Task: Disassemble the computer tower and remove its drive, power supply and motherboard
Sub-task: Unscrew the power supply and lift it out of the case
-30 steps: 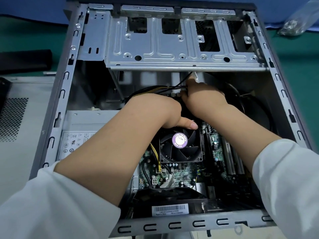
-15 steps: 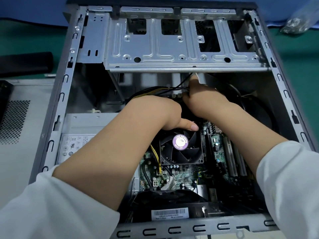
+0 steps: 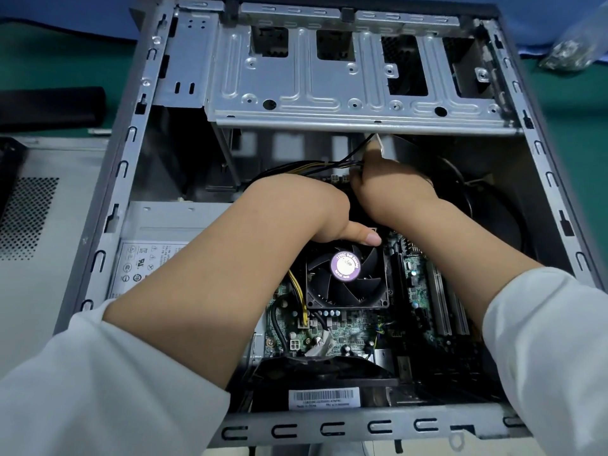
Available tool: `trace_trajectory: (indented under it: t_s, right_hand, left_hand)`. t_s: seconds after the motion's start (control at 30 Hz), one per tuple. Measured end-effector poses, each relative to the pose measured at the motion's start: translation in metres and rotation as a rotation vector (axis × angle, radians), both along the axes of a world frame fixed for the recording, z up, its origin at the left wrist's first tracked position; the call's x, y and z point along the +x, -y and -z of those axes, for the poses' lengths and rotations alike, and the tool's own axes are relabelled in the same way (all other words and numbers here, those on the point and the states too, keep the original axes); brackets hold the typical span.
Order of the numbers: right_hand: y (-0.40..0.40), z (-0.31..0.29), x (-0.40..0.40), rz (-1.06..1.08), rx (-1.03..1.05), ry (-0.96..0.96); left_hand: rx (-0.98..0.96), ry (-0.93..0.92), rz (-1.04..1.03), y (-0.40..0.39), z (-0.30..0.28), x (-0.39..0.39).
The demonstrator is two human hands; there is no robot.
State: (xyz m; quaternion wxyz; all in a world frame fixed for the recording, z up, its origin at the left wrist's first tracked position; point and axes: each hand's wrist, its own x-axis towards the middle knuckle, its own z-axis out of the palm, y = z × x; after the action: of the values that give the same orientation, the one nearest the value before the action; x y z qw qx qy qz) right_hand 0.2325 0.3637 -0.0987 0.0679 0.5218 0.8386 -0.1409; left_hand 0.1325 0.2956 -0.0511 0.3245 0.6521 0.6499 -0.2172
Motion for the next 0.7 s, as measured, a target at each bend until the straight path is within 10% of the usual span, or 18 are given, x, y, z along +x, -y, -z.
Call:
trace_trajectory:
  t_s: [0.7]
  right_hand:
    - [-0.0017, -0.0002, -0.0006, -0.004, -0.054, -0.019]
  left_hand:
    - [0.006, -0.019, 0.033, -0.0021, -0.0005, 0.0019]
